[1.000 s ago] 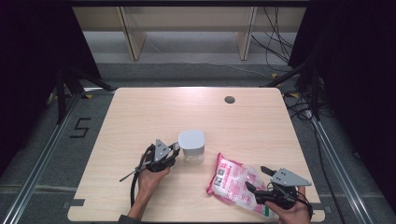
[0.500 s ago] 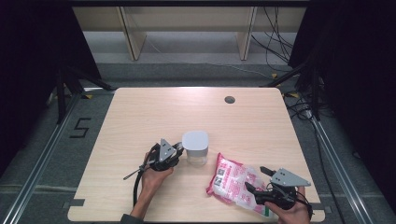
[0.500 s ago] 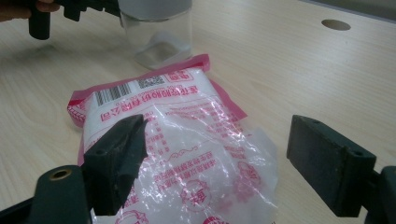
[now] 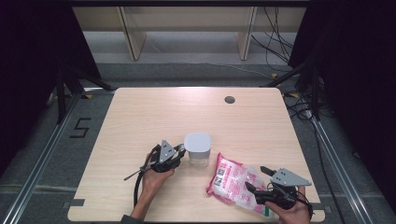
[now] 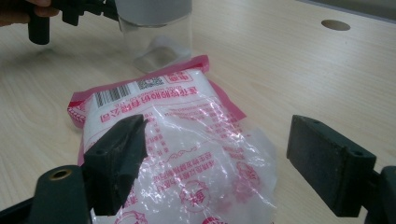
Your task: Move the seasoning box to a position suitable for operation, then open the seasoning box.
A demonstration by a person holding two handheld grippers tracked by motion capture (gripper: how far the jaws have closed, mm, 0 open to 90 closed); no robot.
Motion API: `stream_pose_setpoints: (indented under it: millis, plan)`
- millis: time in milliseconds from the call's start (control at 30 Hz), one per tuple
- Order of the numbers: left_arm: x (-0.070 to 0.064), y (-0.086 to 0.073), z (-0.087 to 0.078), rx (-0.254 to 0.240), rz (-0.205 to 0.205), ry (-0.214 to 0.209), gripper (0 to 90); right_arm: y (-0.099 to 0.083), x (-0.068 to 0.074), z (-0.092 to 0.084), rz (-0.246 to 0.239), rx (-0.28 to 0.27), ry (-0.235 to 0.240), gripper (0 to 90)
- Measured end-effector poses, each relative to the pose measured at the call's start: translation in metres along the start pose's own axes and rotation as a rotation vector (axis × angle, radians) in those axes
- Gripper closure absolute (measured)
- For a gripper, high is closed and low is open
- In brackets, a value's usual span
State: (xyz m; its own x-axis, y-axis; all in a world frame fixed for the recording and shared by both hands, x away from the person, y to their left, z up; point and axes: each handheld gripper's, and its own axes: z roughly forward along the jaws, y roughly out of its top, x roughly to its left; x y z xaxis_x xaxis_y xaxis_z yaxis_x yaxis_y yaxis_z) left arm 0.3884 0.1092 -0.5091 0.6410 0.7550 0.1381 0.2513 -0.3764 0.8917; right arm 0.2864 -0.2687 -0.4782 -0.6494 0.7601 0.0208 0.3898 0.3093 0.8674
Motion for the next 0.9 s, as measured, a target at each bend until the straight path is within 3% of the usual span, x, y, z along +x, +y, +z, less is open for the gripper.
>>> stream_pose_setpoints:
  millis: [33,67,133,167,200,300,333,433,500,533,600,667,700,800,867,900]
  plan:
    - [0.0,0.0,0.0,0.002,-0.002,-0.004,71.4,0.0,0.0,0.0,0.0,0.0,0.011,20.5]
    - [0.0,0.0,0.0,0.002,-0.014,-0.005,71.4,0.0,-0.003,0.001,-0.036,-0.018,0.007,20.4]
    - [0.001,0.0,0.0,0.002,-0.019,-0.012,71.3,0.0,-0.003,0.0,-0.012,-0.012,0.0,20.2]
    - [0.002,0.0,0.001,0.0,-0.014,-0.021,70.9,0.0,-0.004,0.001,-0.031,-0.025,0.0,20.2]
    - [0.001,0.0,0.0,-0.003,-0.037,-0.027,69.8,0.0,-0.005,0.001,-0.031,-0.026,0.002,20.1]
    - [0.001,0.001,-0.001,0.002,-0.042,-0.042,59.2,0.0,-0.003,0.001,-0.012,-0.019,0.005,20.0]
    - [0.001,0.004,-0.008,0.012,-0.008,-0.031,52.9,0.0,-0.003,0.001,-0.02,-0.02,0.028,19.9]
    - [-0.001,0.009,-0.017,0.021,-0.004,-0.043,40.0,0.0,-0.002,0.001,-0.009,-0.017,0.024,19.9]
    - [0.0,0.014,-0.025,0.02,0.014,-0.043,36.4,0.0,-0.003,0.001,-0.037,-0.029,0.008,19.9]
    - [-0.001,0.016,-0.029,0.015,-0.001,-0.053,34.6,0.0,-0.002,0.001,-0.017,-0.009,0.021,19.9]
    - [0.001,0.021,-0.037,0.002,-0.01,-0.055,33.9,0.001,-0.001,0.0,-0.029,-0.006,0.012,19.9]
    - [0.004,0.025,-0.043,-0.018,-0.022,-0.061,33.7,0.001,0.001,0.0,0.006,0.006,0.016,19.9]
    - [0.005,0.026,-0.046,-0.024,-0.036,-0.067,33.7,0.001,-0.002,0.001,-0.035,-0.013,0.009,19.9]
    - [0.005,0.029,-0.049,-0.044,-0.089,-0.093,34.5,0.001,-0.001,0.001,-0.024,-0.014,0.023,19.9]
    - [0.007,0.031,-0.051,-0.037,-0.07,-0.086,35.8,0.001,0.002,0.0,0.006,0.004,0.019,19.8]
    - [0.007,0.031,-0.05,-0.046,-0.085,-0.088,37.0,0.001,-0.001,0.001,-0.018,-0.006,0.016,19.7]
